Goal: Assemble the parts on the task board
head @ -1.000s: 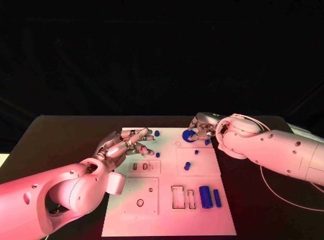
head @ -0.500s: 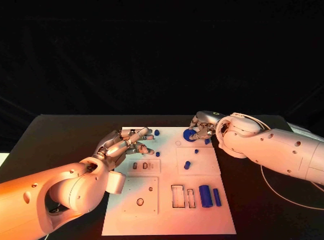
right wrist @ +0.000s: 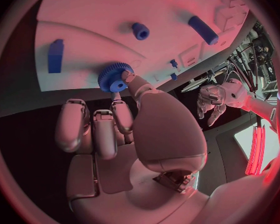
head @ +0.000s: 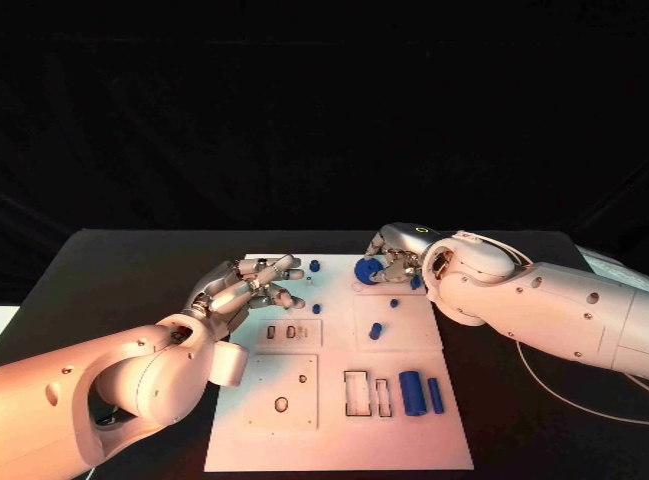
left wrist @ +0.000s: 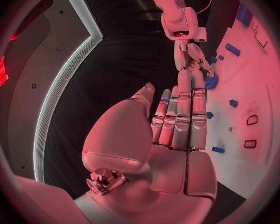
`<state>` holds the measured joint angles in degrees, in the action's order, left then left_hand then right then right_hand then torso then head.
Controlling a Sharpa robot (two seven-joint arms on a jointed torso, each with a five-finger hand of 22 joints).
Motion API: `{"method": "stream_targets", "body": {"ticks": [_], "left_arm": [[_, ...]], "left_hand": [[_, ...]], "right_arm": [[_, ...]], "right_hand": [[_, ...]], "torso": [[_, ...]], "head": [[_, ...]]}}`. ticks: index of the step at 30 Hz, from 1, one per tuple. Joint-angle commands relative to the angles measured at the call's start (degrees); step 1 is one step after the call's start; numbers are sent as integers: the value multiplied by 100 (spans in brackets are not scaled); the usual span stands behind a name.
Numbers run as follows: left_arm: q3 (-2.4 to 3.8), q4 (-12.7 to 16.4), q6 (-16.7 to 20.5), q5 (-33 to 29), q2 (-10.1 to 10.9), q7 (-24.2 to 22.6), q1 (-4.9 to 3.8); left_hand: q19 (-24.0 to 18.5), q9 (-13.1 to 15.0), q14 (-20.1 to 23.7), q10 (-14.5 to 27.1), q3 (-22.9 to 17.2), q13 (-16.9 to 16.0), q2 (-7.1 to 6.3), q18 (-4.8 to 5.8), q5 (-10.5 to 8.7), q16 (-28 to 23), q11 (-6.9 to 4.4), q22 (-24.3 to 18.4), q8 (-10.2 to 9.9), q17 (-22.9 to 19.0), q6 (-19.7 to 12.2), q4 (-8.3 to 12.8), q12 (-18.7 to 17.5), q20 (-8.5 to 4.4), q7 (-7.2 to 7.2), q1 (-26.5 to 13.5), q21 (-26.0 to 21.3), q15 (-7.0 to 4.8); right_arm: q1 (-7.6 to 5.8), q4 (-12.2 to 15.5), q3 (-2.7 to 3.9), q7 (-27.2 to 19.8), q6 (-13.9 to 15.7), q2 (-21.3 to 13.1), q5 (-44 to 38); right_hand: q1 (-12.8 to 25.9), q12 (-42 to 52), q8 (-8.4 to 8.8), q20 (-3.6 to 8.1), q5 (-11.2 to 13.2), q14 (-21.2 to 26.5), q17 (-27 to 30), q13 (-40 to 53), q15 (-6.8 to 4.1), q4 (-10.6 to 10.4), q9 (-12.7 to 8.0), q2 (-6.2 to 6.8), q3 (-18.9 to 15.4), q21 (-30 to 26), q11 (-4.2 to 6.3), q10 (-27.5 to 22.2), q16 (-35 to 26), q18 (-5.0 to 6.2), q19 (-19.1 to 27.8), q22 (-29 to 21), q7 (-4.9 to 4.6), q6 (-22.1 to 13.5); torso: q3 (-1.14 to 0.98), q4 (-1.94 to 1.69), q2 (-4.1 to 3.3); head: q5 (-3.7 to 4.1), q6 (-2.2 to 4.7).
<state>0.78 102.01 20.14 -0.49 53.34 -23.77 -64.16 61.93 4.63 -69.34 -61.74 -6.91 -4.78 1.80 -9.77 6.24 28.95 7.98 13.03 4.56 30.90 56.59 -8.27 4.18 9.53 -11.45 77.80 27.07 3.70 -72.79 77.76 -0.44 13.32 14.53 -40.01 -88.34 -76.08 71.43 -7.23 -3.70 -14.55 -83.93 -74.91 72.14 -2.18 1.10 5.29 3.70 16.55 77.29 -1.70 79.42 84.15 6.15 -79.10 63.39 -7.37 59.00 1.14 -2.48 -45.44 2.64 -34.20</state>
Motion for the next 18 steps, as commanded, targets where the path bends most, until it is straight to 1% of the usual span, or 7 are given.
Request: {"method": "stream_targets", "body": {"ticks": [1,5,7,10,11,14,18], "left_arm": [[3,-71,-129,5,17,-87,-6],[4,-135,-124,5,43,-109,-6],[4,-165,-125,5,51,-117,-6],[4,-203,-125,5,59,-125,-6],[4,-219,-120,4,62,-128,-6],[5,-261,-100,1,75,-138,-7],[5,-289,-88,-15,79,-148,-10]], "left_hand": [[-49,-1,39,26,4,-6,-6,-58,3,35,-6,5,-29,5,-13,25,-12,2,-5,52,22,-12],[-53,0,44,24,-5,-6,-4,-59,4,38,-8,8,-28,8,-11,34,-11,2,-3,60,25,-13],[-53,0,44,24,-5,-6,-4,-59,4,38,-8,8,-28,8,-11,34,-11,2,-3,60,25,-13],[-56,0,46,23,-11,-6,-1,-59,4,39,-9,10,-28,10,-10,40,-10,2,-1,65,28,-14],[-56,0,46,23,-11,-6,-1,-59,4,39,-9,10,-28,10,-10,40,-10,2,-1,65,28,-14],[-61,1,52,21,-17,-7,-2,-58,4,40,-10,12,-27,12,-8,47,-9,2,0,70,30,-14],[-81,1,74,17,-27,-7,-4,-56,3,36,-10,14,-27,15,-6,57,-8,4,0,73,30,-11]], "right_arm": [[-32,152,7,-36,363,47,-121],[-47,262,8,-15,423,142,-195],[-51,306,8,-2,446,207,-240],[-55,342,8,14,470,296,-317],[-57,346,8,20,472,337,-341],[-62,298,4,30,451,496,-380],[-64,155,-13,45,391,710,-402]], "right_hand": [[153,21,-86,15,-25,-393,-301,7,-30,-13,89,-13,23,35,-5,53,22,-117,-21,12,54,142],[178,14,-69,16,-25,-392,-301,7,-29,-15,87,0,37,41,-7,50,22,-119,-25,23,50,121],[187,10,-62,16,-22,-392,-301,6,-29,-17,86,3,43,43,-8,49,22,-120,-26,26,47,113],[194,9,-56,16,-19,-392,-302,7,-28,-19,85,3,50,42,-10,49,23,-119,-25,24,45,106],[194,9,-56,16,-19,-392,-302,7,-28,-19,85,3,50,42,-10,49,23,-119,-25,24,45,106],[205,13,-50,15,-12,-393,-308,14,-27,-22,85,2,59,44,-12,52,26,-120,-27,28,43,101],[232,11,-34,13,20,-392,-300,19,-23,-29,85,3,78,48,-16,53,22,-122,-28,34,38,87]], "torso": [[10,-17,0],[14,-18,-7],[9,-11,-8],[6,-11,-9],[8,-15,-10],[6,-1,-5],[9,-4,-12]], "head": [[-6,17],[-14,24],[-33,19],[-35,16],[-35,17],[-46,25],[-54,19]]}}
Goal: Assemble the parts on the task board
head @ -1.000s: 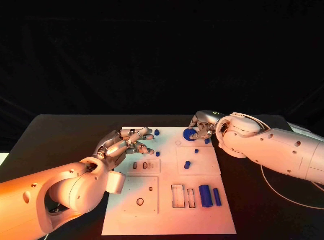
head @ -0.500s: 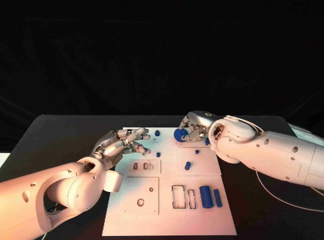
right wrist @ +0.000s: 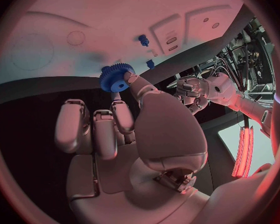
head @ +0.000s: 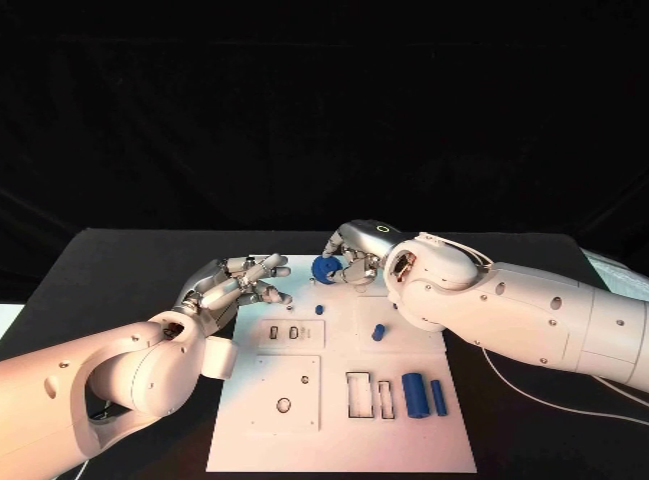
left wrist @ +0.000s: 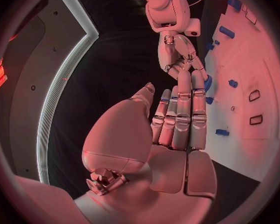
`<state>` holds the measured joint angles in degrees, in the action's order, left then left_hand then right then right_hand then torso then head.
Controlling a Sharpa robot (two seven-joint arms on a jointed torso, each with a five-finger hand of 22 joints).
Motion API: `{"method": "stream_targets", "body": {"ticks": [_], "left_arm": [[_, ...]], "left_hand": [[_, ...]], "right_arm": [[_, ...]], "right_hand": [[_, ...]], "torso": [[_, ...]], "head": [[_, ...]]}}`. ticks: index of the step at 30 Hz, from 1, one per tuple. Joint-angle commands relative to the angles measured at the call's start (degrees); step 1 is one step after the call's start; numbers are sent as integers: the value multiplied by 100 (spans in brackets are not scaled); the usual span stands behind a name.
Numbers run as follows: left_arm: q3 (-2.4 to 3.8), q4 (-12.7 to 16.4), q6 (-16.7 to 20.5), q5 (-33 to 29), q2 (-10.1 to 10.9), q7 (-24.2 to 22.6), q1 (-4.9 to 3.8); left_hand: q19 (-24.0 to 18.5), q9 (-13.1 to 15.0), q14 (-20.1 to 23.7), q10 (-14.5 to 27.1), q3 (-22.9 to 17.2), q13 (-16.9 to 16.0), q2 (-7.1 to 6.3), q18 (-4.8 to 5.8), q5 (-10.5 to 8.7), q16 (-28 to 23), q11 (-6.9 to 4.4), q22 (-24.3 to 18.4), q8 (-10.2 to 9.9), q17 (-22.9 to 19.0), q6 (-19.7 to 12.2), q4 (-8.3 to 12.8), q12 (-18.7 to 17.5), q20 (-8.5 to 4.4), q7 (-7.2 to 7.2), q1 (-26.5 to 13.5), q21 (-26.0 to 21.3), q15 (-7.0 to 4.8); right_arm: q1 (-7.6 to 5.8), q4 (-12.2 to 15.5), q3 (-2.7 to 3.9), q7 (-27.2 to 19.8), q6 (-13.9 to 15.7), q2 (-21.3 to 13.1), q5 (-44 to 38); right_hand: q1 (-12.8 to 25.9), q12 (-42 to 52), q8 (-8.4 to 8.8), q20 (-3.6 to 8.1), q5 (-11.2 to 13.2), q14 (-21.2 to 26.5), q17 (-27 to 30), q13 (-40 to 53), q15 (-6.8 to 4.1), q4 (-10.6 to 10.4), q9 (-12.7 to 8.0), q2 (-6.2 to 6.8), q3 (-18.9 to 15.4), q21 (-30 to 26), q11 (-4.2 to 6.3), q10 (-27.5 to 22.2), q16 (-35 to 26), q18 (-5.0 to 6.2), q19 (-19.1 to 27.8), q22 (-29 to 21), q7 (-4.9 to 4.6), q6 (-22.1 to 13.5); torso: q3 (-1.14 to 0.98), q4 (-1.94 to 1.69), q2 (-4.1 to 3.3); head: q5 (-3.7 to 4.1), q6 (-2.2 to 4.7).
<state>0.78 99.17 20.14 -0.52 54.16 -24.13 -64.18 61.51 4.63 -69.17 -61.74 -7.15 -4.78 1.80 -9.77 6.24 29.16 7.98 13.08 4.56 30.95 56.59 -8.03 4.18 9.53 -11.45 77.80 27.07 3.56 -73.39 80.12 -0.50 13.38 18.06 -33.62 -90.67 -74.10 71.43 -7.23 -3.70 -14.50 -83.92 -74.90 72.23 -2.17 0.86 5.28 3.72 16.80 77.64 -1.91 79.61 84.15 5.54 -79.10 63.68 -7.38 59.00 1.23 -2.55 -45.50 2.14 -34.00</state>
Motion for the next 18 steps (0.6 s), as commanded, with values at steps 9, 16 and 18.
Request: {"method": "stream_targets", "body": {"ticks": [9,16,18], "left_arm": [[4,-37,-95,-22,-28,-124,-10],[4,-37,-102,-23,-37,-123,-10],[4,-38,-102,-24,-38,-122,-10]], "left_hand": [[-60,1,81,15,-11,-7,-6,-54,2,9,-8,11,-27,11,-4,40,-8,6,-2,72,29,6],[-60,1,81,15,-11,-7,-6,-54,2,9,-8,11,-27,11,-4,40,-8,6,-2,72,29,6],[-60,1,81,15,-11,-7,-6,-54,2,9,-8,11,-27,11,-4,40,-8,6,-2,72,29,6]], "right_arm": [[28,-499,-75,73,-44,509,-314],[55,-592,-90,107,-195,632,-334],[62,-600,-93,102,-244,651,-332]], "right_hand": [[65,11,-11,10,53,-393,-312,19,-19,-9,84,7,75,14,-2,35,26,-60,-28,6,30,65],[92,-3,12,6,90,-392,-305,14,-13,-13,82,16,90,14,-10,28,23,-60,-25,5,21,42],[107,-8,24,3,107,-392,-305,13,-9,-15,81,23,95,14,-14,25,23,-60,-25,5,15,31]], "torso": [[-10,5,-4],[-14,17,-2],[-14,20,1]], "head": [[-19,-13],[-39,-33],[-41,-36]]}}
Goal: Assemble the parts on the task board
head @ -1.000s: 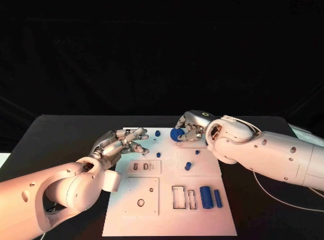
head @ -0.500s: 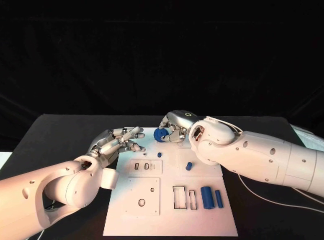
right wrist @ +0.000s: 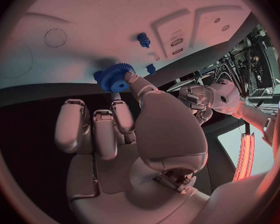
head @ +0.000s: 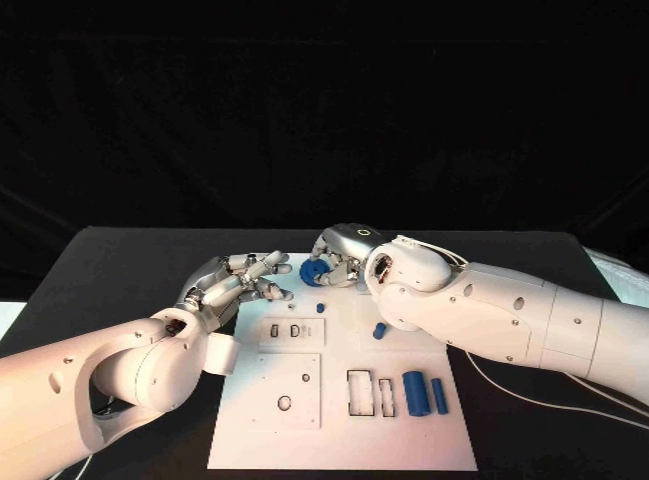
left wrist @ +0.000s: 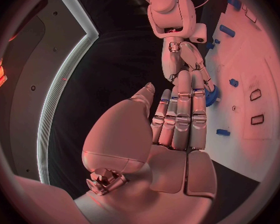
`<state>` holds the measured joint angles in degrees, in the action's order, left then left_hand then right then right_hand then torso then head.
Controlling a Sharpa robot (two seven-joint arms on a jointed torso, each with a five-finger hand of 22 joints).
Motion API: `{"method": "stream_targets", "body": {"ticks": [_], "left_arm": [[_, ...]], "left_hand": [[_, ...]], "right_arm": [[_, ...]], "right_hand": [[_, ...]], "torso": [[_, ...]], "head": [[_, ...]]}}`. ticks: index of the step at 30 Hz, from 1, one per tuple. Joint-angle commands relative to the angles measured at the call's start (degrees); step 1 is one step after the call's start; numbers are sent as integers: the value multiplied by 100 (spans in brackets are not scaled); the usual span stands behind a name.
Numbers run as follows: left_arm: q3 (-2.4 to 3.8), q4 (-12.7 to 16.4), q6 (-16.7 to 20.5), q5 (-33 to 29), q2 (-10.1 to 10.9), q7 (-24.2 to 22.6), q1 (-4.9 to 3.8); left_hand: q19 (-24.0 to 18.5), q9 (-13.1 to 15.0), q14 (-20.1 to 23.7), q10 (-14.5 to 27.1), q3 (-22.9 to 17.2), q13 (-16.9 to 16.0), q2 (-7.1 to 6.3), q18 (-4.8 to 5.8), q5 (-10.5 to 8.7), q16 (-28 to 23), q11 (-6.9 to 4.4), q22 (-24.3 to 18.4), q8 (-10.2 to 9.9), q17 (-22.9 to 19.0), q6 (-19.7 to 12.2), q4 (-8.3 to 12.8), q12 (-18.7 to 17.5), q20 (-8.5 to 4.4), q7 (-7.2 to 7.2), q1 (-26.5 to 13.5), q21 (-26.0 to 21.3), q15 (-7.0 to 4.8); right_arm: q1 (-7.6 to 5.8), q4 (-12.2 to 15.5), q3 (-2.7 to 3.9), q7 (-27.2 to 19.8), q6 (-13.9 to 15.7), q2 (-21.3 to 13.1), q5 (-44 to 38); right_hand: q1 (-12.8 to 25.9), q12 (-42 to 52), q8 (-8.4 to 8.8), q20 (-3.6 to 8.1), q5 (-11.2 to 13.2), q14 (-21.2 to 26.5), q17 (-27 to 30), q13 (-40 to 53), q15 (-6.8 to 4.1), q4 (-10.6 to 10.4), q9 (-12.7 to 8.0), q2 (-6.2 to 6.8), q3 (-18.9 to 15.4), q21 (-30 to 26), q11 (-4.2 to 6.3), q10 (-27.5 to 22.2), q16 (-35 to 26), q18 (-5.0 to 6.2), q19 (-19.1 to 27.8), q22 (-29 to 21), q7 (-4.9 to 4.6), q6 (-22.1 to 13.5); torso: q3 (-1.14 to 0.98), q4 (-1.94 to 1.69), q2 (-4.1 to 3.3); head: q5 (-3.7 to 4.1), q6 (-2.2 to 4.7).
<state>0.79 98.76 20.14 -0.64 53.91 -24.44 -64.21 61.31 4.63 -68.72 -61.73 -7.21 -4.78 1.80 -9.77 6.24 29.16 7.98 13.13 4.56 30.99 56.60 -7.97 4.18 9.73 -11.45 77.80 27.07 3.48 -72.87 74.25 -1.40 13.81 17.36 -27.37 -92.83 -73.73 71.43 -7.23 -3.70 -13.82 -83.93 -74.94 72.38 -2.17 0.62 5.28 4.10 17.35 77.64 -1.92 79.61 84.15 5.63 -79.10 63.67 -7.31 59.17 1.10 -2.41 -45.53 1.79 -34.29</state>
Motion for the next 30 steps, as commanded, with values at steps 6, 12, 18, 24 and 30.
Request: {"method": "stream_targets", "body": {"ticks": [6,12,18,24,30], "left_arm": [[4,2,-103,-11,-14,-89,-8],[4,6,-99,-11,-10,-89,-8],[4,15,-104,-11,-16,-82,-10],[4,19,-111,-11,-18,-74,-10],[4,25,-110,-11,-11,-69,-11]], "left_hand": [[-40,1,36,15,-4,-7,-6,-53,2,9,-8,6,-27,7,-4,34,-8,-15,-2,72,29,13],[-40,1,36,15,-4,-7,-6,-53,2,9,-8,6,-27,7,-4,34,-8,-15,-2,72,29,13],[-53,2,49,14,-12,-7,-5,-53,2,6,-7,7,-27,8,-2,39,-8,-14,-2,72,29,15],[-57,2,52,14,-15,-7,-6,-53,2,5,-7,8,-27,9,-2,42,-8,-14,-2,74,29,15],[-57,2,52,14,-15,-7,-6,-53,2,5,-7,8,-27,9,-2,42,-8,-14,-2,74,29,15]], "right_arm": [[27,12,-13,43,-261,42,-114],[32,-27,-22,77,-286,68,-127],[32,-149,-36,170,-242,139,-159],[33,-217,-48,196,-180,176,-160],[33,-211,-55,162,-219,184,-140]], "right_hand": [[91,-6,40,-1,56,-391,-298,6,-5,8,80,2,42,18,-20,26,22,-71,-26,14,2,0],[103,-24,63,-6,72,-391,-302,-4,1,12,76,15,49,18,-27,15,23,-71,-25,14,-7,-25],[129,-156,187,-33,151,-390,-314,-98,38,30,49,42,89,19,-75,-69,26,-73,-20,19,-67,-183],[182,-339,346,-84,248,-391,-334,-235,91,31,11,87,93,18,-137,-181,34,-74,-11,21,-130,-399],[226,-466,380,-115,330,-392,-350,-332,121,20,-20,131,40,17,-169,-261,40,-72,-3,19,-162,-573]], "torso": [[-1,9,3],[1,13,4],[2,3,2],[-2,7,3],[2,8,5]], "head": [[-20,-22],[-21,-6],[-8,-24],[-19,-33],[-17,-29]]}}
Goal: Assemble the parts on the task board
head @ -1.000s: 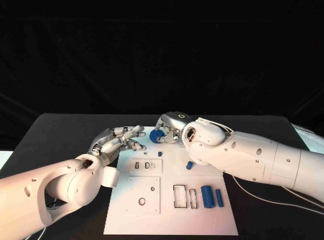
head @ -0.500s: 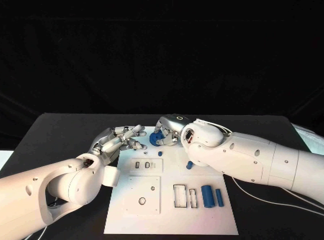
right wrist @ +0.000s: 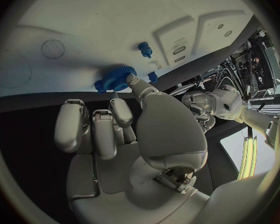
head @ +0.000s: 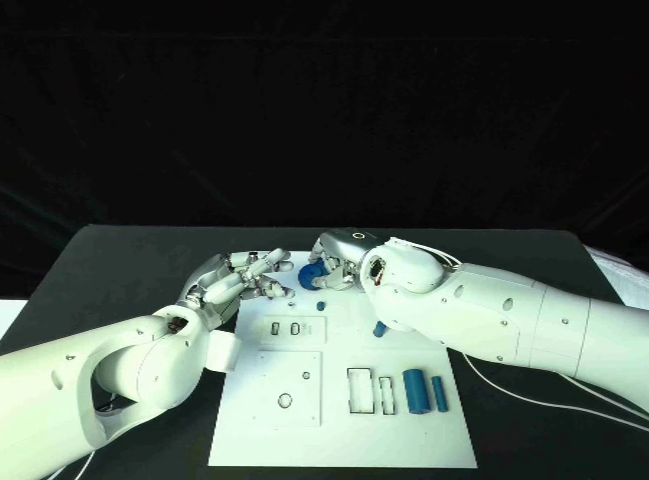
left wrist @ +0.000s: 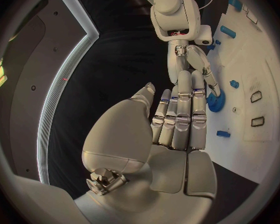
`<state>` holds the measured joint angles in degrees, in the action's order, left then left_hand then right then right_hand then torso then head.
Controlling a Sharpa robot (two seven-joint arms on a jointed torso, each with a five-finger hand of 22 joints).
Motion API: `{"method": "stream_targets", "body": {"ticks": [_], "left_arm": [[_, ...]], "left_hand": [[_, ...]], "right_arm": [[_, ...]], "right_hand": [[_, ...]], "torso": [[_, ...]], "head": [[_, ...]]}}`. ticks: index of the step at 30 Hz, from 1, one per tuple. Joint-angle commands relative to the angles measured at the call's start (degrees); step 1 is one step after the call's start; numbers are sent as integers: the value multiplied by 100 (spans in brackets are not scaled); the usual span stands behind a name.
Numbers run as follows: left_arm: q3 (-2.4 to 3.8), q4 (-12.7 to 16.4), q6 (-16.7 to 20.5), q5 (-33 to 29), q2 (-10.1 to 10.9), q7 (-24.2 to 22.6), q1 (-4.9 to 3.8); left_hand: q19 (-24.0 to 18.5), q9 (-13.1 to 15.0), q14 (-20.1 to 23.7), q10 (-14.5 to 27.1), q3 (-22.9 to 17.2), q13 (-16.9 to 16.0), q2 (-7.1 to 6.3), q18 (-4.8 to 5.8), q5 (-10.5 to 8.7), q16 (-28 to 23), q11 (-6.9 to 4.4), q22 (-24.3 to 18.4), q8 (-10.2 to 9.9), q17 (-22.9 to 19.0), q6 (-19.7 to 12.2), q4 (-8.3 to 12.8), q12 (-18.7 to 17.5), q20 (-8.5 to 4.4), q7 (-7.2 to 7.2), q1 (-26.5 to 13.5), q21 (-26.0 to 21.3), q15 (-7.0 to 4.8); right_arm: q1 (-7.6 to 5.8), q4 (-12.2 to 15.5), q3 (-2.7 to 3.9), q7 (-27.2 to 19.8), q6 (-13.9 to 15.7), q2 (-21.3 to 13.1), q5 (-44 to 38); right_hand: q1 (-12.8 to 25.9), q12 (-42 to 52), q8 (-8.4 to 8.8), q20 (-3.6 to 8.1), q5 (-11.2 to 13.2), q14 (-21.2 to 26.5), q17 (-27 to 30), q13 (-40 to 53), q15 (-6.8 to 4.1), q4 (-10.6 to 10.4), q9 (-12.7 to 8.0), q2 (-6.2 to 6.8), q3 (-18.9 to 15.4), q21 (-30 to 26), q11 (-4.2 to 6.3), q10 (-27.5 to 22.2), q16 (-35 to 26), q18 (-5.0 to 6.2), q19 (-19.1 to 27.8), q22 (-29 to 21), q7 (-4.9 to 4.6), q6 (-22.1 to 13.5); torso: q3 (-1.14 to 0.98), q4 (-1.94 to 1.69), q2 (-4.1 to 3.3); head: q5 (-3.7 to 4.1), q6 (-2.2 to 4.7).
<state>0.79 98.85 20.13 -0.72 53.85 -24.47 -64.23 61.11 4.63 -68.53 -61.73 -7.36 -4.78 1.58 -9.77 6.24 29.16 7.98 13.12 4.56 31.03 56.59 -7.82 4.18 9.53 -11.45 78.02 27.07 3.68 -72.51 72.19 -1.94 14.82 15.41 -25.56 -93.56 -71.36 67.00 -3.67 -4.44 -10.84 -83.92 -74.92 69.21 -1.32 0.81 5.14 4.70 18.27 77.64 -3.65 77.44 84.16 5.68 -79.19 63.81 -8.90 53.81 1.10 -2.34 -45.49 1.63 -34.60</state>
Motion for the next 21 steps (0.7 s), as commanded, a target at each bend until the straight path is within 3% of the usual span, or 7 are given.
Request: {"method": "stream_targets", "body": {"ticks": [1,10,16,19,21], "left_arm": [[3,17,-110,-3,-4,-64,-9],[3,20,-110,-3,3,-58,-10],[3,20,-108,-3,9,-54,-11],[3,19,-110,-3,7,-54,-11],[3,16,-115,-3,6,-54,-11]], "left_hand": [[-37,2,33,14,0,-7,17,-53,2,5,-7,9,-27,5,-2,27,-8,6,-2,52,29,-4],[-37,2,33,14,0,-7,17,-53,2,5,-7,9,-27,5,-2,27,-8,6,-2,52,29,-4],[-37,2,33,14,0,-7,17,-53,2,5,-7,9,-27,5,-2,27,-8,6,-2,52,29,-4],[-37,2,33,14,0,-7,17,-53,2,5,-7,9,-27,5,-2,27,-8,6,-2,52,29,-4],[-37,2,33,14,0,-7,17,-53,2,5,-7,9,-27,5,-2,27,-8,6,-2,52,29,-4]], "right_arm": [[-3,2,-3,52,-36,2,-62],[-1,105,-11,-20,-95,-73,23],[3,104,-13,-45,-297,-122,300],[5,106,-13,-40,-174,-148,350],[13,144,-13,-82,125,-207,372]], "right_hand": [[-3,-43,25,-45,38,-392,-353,-30,40,-2,-10,80,-65,15,1,-56,40,-75,9,3,-6,-59],[108,-39,-22,-68,42,-389,-353,-18,55,-88,-6,101,-196,21,-8,-57,38,-75,12,15,-6,-67],[426,44,-45,-61,-189,-393,-373,65,43,-376,26,-12,-362,35,8,-12,46,-77,7,38,20,59],[464,61,-36,-59,-277,-393,-376,84,40,-427,29,-44,-383,40,11,-7,47,-78,5,44,23,67],[455,103,-29,-56,-364,-396,-388,124,38,-434,29,-52,-386,47,13,15,53,-80,0,56,23,64]], "torso": [[2,1,1],[-3,1,0],[-3,5,-2],[-4,2,0],[-5,1,3]], "head": [[-1,2],[1,-10],[-3,-12],[-1,-13],[7,-6]]}}
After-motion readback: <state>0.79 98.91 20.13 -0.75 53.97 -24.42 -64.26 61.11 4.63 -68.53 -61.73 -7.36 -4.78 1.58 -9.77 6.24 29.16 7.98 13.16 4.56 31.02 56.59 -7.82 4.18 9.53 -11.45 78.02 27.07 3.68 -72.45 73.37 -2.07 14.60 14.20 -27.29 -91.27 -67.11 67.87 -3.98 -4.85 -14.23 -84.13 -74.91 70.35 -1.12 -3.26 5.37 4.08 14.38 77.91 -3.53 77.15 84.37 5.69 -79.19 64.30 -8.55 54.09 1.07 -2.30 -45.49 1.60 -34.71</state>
